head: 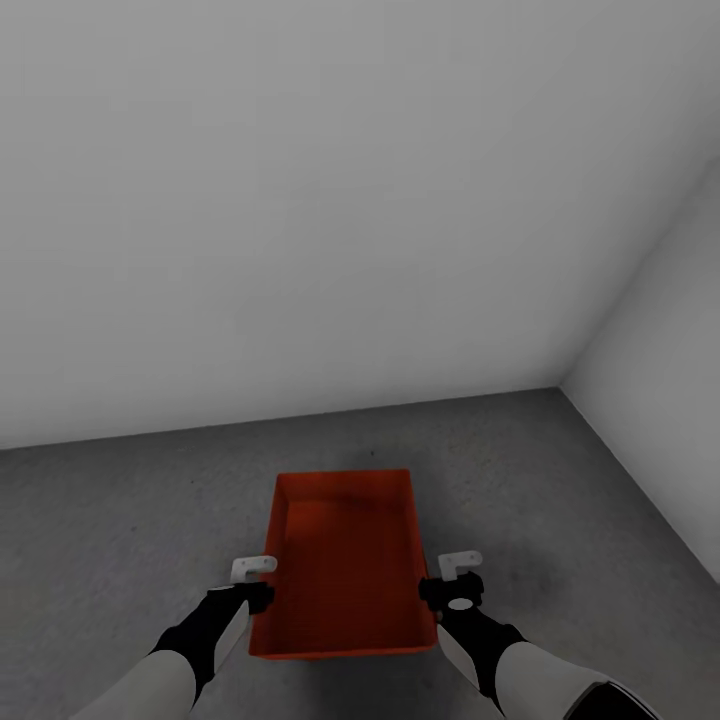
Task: Move the two storage containers from the living room to the garage. In the garage, place one container on the floor and stack the other container on top of it (either order is fine).
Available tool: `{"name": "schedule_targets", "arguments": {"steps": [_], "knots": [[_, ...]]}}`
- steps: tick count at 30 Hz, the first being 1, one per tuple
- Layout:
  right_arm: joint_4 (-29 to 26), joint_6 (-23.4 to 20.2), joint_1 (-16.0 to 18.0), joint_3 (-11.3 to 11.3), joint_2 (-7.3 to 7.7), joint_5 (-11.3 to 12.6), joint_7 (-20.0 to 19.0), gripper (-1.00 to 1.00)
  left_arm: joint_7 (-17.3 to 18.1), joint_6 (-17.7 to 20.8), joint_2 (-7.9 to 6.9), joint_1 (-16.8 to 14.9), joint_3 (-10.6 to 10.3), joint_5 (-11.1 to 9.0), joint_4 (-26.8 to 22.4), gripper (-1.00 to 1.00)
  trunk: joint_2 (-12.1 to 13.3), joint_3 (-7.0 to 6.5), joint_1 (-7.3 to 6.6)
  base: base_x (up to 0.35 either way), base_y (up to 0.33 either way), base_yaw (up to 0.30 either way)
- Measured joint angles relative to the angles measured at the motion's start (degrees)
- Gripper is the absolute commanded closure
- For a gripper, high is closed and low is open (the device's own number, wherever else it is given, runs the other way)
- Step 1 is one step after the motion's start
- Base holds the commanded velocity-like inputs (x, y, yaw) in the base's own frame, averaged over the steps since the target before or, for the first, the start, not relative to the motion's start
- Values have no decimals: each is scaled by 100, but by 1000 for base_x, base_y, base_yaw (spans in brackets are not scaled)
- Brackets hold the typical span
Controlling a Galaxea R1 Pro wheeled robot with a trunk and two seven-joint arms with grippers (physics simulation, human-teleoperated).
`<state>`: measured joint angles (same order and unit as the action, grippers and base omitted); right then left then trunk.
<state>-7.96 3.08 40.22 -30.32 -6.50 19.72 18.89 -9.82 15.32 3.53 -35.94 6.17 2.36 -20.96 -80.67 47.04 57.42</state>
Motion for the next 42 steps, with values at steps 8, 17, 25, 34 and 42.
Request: {"name": "schedule_targets", "arguments": {"steps": [8,17,25,34,42], "knots": [[0,0,0,0,0,0,0,-100,0,0,0,0,-3,3,1,-100,321,-144,-176,0,0,0],[0,0,0,0,0,-3,0,-100,-4,-3,-4,0,-3,3,-1,-100,682,-305,-373,0,0,0],[1,0,0,0,-1,-3,0,-100,-7,-6,-7,0,-3,3,-1,-100,1003,-449,-549,0,0,0],[1,0,0,0,-2,-3,0,-100,-6,-9,-7,0,-3,3,-1,-100,1364,-611,-747,0,0,0],[1,0,0,0,-2,-3,0,-100,-7,-9,-7,0,-3,3,-1,-100,1685,-754,-923,0,0,0]]}}
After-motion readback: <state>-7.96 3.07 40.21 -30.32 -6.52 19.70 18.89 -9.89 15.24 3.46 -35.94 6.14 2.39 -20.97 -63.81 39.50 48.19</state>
